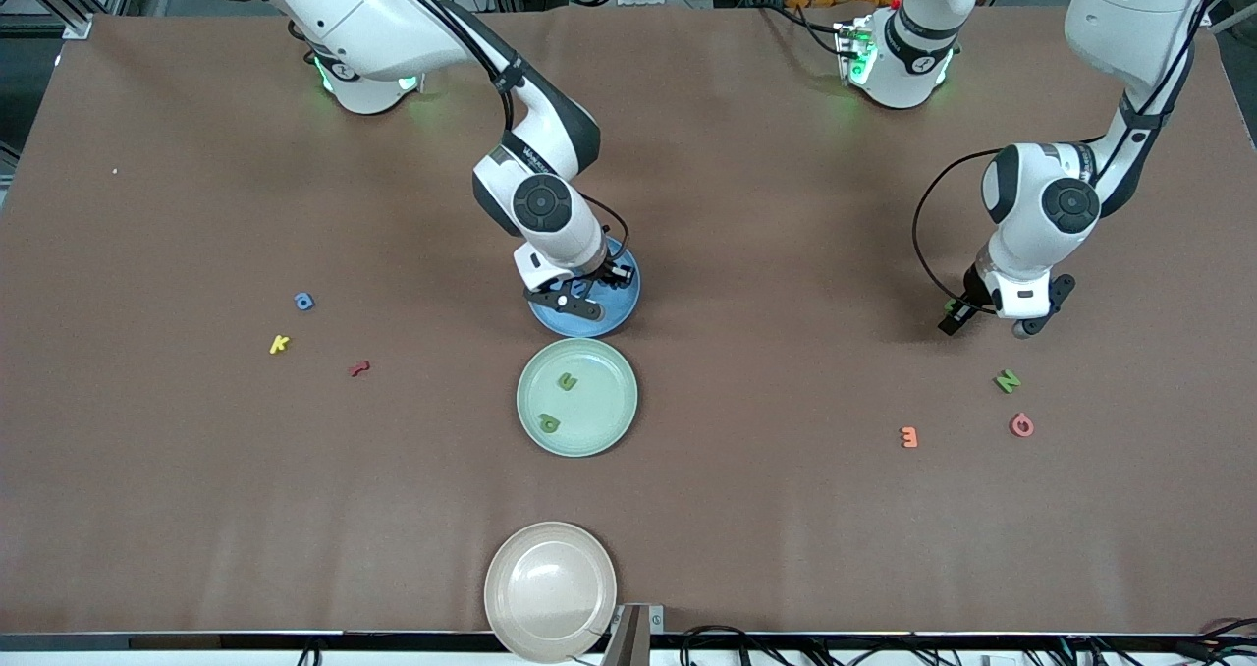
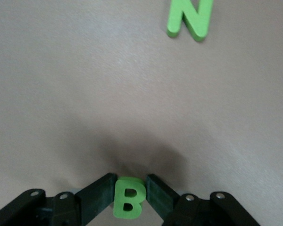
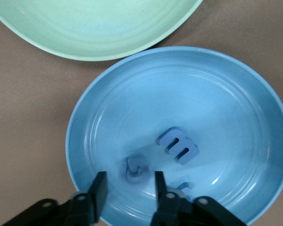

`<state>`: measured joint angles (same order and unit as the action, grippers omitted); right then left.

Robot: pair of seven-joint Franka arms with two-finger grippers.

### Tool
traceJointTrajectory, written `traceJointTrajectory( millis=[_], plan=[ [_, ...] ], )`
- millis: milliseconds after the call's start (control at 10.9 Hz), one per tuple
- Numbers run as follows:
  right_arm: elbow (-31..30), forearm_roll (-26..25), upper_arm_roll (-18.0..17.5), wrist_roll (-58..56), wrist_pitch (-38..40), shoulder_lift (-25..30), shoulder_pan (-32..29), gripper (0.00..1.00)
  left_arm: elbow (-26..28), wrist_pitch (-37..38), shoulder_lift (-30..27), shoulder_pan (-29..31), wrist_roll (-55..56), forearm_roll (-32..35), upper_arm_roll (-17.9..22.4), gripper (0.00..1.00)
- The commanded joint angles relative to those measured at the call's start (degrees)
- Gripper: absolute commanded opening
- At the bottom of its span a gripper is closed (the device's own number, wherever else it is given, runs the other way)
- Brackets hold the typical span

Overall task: Sort letters by color into matching plates
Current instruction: 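Place blue e on the blue plate with the right gripper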

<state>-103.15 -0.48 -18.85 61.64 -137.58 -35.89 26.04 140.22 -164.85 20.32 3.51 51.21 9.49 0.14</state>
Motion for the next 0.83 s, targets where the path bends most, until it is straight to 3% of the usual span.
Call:
traceJointTrajectory(
  millis=[0, 275, 459, 734],
  plan=[
    [-1.52, -1.28, -0.39, 0.07, -0.24, 2.13, -2.64, 1.0, -1.78, -0.91, 0.95, 0.88, 1.78, 0.44, -3.29, 0.0],
    [-8.71, 0.47, -4.06, -7.73, 0.99, 11.77, -13.86, 1.0, -5.56, -0.91, 1.39, 0.89, 4.86, -2.44, -6.46, 0.0],
    [-10.4, 0.66, -4.17, -12.47, 9.47, 17.76, -19.86, 1.0, -7.66, -0.91, 2.26, 0.8, 4.95, -7.36, -9.52, 0.0],
    [-13.55, 0.22, -3.3, -39.82, 18.83, 24.88, -32.51, 1.0, -15.81, -0.91, 6.64, -0.69, 7.74, -15.18, -17.33, 0.0]
  ],
)
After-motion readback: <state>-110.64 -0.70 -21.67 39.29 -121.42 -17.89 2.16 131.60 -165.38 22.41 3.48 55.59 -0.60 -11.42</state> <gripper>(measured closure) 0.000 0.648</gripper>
